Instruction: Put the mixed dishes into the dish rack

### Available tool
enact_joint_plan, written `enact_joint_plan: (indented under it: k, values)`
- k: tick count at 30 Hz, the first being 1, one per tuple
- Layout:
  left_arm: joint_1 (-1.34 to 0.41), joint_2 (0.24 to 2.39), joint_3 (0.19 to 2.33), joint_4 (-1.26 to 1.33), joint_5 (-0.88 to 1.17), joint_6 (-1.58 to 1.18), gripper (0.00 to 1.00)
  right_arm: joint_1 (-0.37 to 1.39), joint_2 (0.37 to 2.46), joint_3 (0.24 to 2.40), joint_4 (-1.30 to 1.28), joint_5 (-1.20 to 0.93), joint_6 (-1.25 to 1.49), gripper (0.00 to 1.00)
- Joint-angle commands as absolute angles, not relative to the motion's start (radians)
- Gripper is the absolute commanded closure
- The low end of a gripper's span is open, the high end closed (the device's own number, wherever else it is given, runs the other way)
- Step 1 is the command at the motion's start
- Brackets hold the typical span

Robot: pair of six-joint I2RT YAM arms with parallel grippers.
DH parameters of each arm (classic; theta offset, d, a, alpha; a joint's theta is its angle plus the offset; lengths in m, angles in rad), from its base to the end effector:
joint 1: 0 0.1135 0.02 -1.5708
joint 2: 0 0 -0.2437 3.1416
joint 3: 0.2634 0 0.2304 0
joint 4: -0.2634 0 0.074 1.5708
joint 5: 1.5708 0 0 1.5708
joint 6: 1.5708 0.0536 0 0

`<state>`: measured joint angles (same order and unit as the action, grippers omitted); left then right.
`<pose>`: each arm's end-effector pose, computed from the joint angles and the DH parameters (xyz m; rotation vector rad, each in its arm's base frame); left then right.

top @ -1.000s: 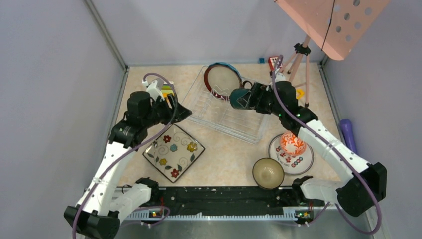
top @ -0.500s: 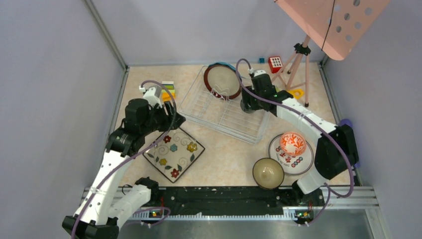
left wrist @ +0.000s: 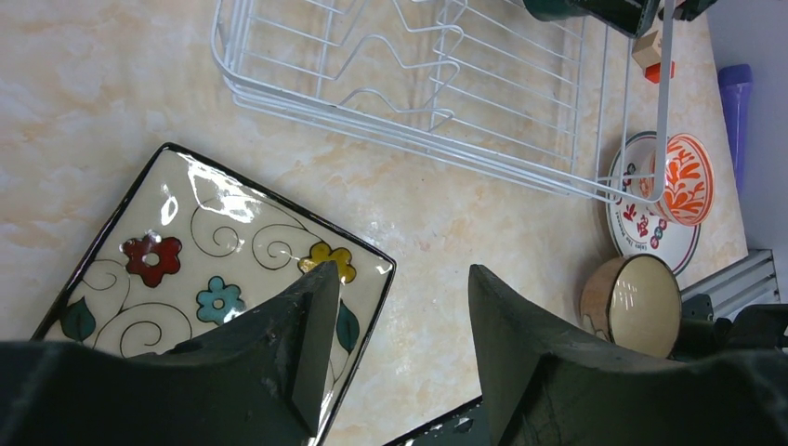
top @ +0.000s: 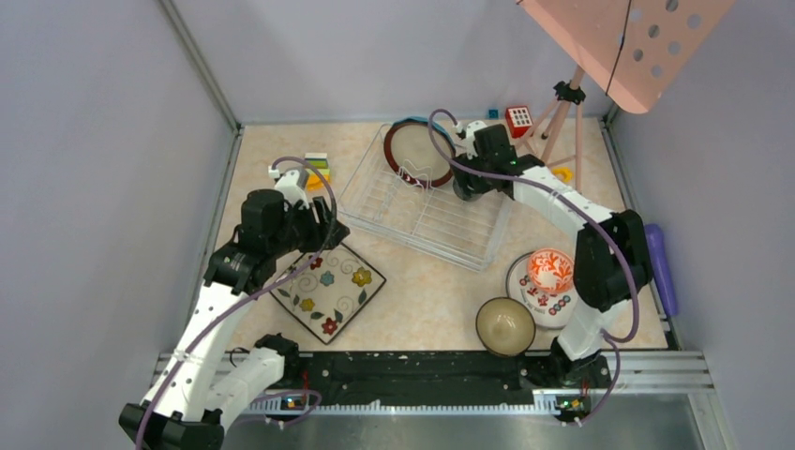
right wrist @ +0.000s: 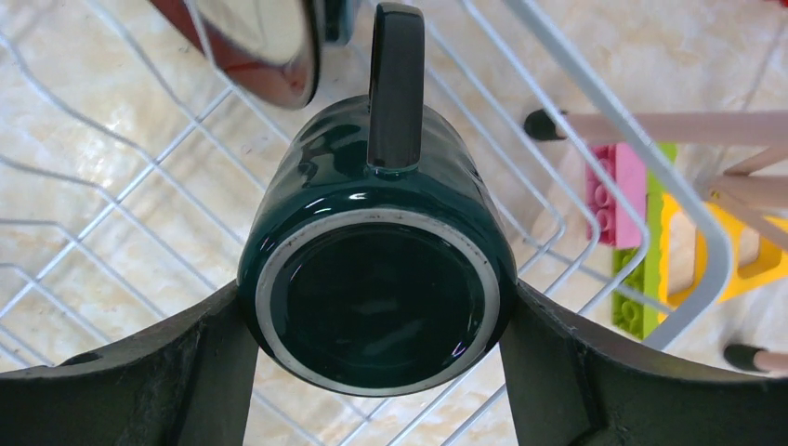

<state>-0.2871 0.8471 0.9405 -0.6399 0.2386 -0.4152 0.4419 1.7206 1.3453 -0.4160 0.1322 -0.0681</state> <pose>0.1712 -0.0638 0.3111 0.0071 2.1731 -0.6633 0.3417 0.1539 0.2383 -0.5315 2.2927 0.0265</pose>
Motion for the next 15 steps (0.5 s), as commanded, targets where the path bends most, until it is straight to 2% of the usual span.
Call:
enact_joint_plan:
  k: [1,10,13,15]
  values:
    - [-0.282,0.842,0.939,-0.604,0.250,-0.392,0.41,0.399,1.786,1.490,-0.388,0.059,-0.177,0.87]
    - [-0.282,0.857,0.936,-0.597,0.269,-0.388,0.41,0.393,1.884,1.567,-0.432,0.083,-0.178,0.86]
    - [-0.282,0.860,0.931,-0.597,0.264,-0.389,0.40,0.387,1.891,1.572,-0.426,0.058,-0.171,0.73]
    - [-0.282,0.863,0.929,-0.598,0.262,-0.390,0.40,0.385,1.904,1.579,-0.425,0.051,-0.169,0.59]
